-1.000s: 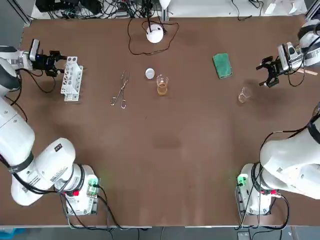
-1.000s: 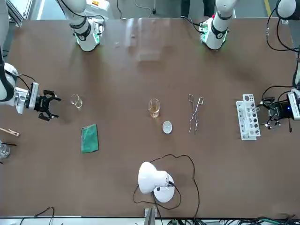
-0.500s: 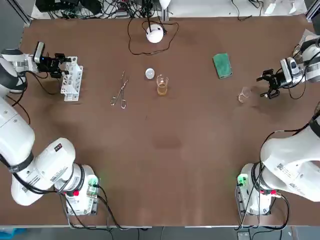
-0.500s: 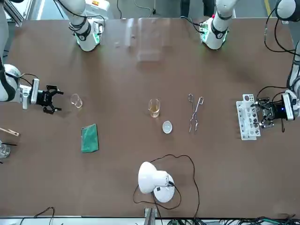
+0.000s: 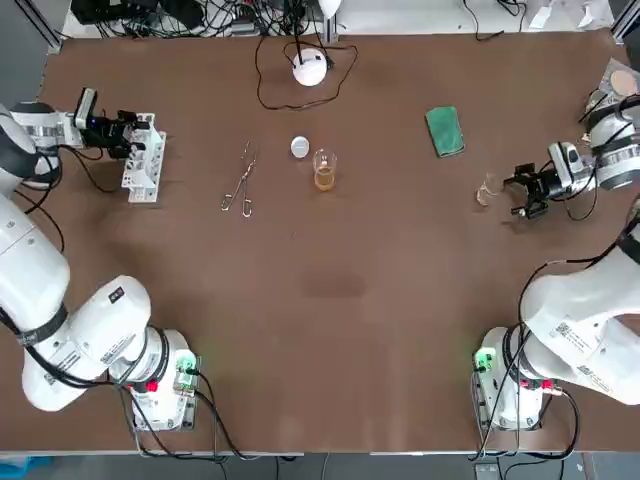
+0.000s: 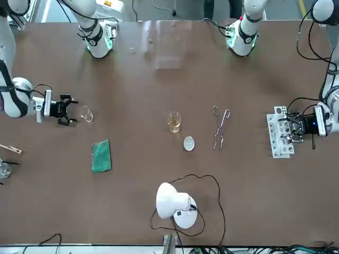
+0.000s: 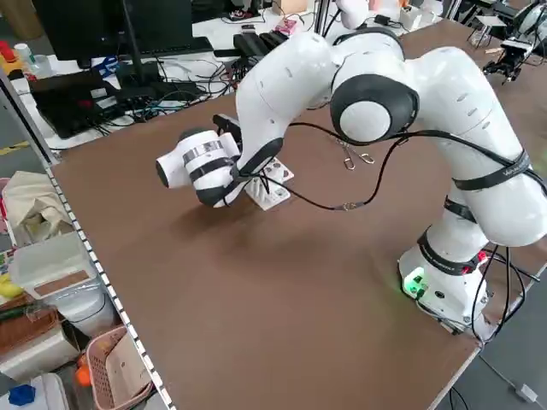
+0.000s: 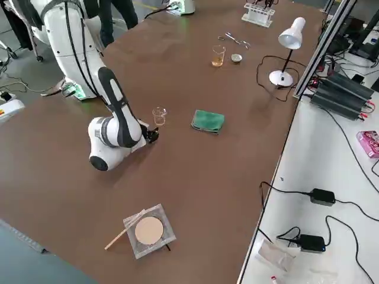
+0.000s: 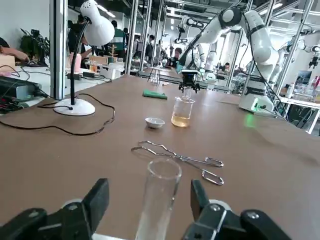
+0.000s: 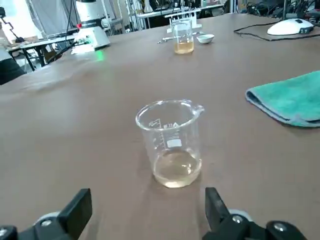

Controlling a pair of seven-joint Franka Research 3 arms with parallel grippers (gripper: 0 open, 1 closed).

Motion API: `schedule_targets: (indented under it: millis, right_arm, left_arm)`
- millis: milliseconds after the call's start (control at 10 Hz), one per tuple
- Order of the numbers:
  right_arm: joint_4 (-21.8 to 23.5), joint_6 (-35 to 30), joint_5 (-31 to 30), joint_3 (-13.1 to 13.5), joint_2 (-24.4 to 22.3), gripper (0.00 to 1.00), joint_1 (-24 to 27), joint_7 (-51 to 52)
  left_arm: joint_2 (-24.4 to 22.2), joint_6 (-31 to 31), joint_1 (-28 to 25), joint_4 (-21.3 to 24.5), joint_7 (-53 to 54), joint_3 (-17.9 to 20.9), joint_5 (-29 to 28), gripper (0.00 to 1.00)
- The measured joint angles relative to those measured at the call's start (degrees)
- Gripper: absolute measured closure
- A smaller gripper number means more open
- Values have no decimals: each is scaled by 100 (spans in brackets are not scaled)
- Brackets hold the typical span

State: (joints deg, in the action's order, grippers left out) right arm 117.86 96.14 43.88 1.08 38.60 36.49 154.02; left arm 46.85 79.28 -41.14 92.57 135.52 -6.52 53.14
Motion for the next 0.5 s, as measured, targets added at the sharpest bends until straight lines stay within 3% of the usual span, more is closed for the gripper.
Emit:
schedule_targets:
  millis: [200, 500]
  right_arm:
    - [55, -33, 0, -38, 13, 0, -22, 106]
    - [61, -38, 56, -82, 13, 0, -48, 122]
  left_arm:
    - [0, 0, -90, 0, 0, -21, 0, 33]
    - [0, 0, -268, -1, 1, -44, 0, 31]
